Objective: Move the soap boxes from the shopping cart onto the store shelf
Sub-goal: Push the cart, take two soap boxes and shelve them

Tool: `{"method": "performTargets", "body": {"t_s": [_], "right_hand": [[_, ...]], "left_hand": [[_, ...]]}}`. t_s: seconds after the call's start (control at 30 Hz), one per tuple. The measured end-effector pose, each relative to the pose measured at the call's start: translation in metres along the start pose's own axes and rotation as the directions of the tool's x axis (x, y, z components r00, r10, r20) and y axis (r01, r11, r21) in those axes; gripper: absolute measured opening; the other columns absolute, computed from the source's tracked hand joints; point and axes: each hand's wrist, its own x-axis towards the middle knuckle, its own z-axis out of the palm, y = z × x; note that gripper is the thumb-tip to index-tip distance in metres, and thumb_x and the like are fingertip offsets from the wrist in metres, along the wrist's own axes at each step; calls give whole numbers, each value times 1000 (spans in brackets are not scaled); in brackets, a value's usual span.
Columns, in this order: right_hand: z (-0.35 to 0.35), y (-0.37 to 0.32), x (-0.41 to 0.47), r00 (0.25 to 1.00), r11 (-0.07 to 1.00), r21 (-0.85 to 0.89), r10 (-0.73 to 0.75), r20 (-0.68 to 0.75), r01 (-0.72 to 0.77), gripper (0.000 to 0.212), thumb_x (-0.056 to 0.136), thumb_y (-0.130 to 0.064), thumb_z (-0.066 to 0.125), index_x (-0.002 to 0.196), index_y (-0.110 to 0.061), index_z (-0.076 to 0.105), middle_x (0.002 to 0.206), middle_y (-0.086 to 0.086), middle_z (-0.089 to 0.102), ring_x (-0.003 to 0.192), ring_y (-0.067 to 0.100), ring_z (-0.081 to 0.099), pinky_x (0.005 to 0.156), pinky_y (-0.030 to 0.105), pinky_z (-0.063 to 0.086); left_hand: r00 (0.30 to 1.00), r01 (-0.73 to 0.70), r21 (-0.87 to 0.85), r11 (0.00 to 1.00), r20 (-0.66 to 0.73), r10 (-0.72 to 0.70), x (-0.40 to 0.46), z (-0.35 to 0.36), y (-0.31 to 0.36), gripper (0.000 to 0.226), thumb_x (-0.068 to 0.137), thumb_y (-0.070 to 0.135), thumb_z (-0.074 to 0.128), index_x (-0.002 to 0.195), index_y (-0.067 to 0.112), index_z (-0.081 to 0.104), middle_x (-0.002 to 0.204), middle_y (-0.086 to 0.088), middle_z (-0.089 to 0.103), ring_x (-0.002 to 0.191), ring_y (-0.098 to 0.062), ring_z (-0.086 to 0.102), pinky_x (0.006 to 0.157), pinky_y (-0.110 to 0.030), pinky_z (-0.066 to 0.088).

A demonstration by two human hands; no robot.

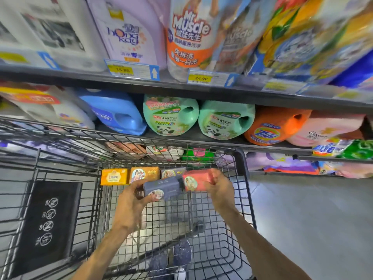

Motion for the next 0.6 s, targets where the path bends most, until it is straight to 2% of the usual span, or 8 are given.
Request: {"method": "performTargets", "body": {"t_s": [0.07, 0.13, 0.2, 0.27, 0.33, 0.43, 0.5, 0.6], "right_hand": [[-12, -4, -9, 999, 999, 38, -34, 23, 33, 26, 90, -2, 65, 98, -27, 65, 90, -5, 74, 85, 6, 71, 72, 24, 58], [-26, -13, -20, 996, 994, 68, -88, 25, 86, 39, 87, 9, 64, 95, -29, 63, 88, -7, 72, 87, 4, 69, 74, 20, 56], [-42, -25, -35, 996, 992, 92, -84, 34, 81, 42, 85, 9, 68, 97, -30, 63, 90, -9, 73, 88, 4, 69, 73, 15, 54], [-61, -34, -52, 999, 988, 147, -47, 24, 43, 43, 82, 8, 68, 104, -29, 65, 96, -4, 75, 90, 14, 70, 69, 17, 53], [-85, -45, -73, 998, 982, 177, -63, 25, 58, 45, 80, 10, 68, 105, -28, 64, 94, -3, 75, 83, 10, 69, 68, 20, 52], [-128, -63, -105, 998, 966, 252, -61, 19, 55, 49, 78, 25, 63, 104, -17, 61, 88, 1, 73, 81, 4, 68, 74, 21, 53], [-157, -77, -128, 998, 956, 287, -59, -3, 57, 47, 78, 23, 66, 106, -15, 61, 95, 2, 74, 85, 9, 69, 77, 25, 55], [-196, -96, -160, 995, 941, 330, -59, -80, 82, 48, 76, 24, 67, 104, -14, 59, 97, 6, 70, 79, 1, 69, 74, 20, 56]], "left_hand": [[999, -35, 4, 999, 7, 35, -2, -8, 5, 48, 82, 13, 82, 126, 14, 63, 109, -1, 69, 84, -2, 64, 87, -33, 58], [996, -84, 11, 996, 41, 84, -8, -20, 15, 41, 80, -2, 77, 119, 4, 64, 113, -12, 68, 87, -12, 69, 76, -21, 59], [992, -119, -5, 993, 29, 119, -17, -32, 36, 40, 73, -2, 77, 110, 6, 66, 110, -13, 69, 85, -20, 70, 73, -26, 61], [992, -121, -66, 990, 19, 123, -27, -41, 59, 42, 71, 3, 84, 106, 21, 68, 98, 2, 73, 81, -22, 71, 71, -24, 60], [982, -180, -86, 980, 37, 184, -45, -55, 85, 44, 72, 6, 86, 106, 27, 68, 92, 5, 73, 81, -24, 72, 71, -23, 59], [956, -270, -30, 962, 113, 272, -72, -72, 130, 48, 70, 17, 88, 110, 32, 67, 101, 14, 72, 91, -13, 71, 81, -29, 61], [931, -332, -18, 943, 155, 331, -89, -77, 160, 50, 68, 18, 89, 109, 38, 67, 97, 15, 73, 86, -10, 68, 82, -33, 58], [909, -367, -21, 930, 205, 364, -112, -75, 203, 50, 72, 2, 86, 115, 20, 67, 95, 4, 73, 92, -19, 67, 80, -27, 56]]}}
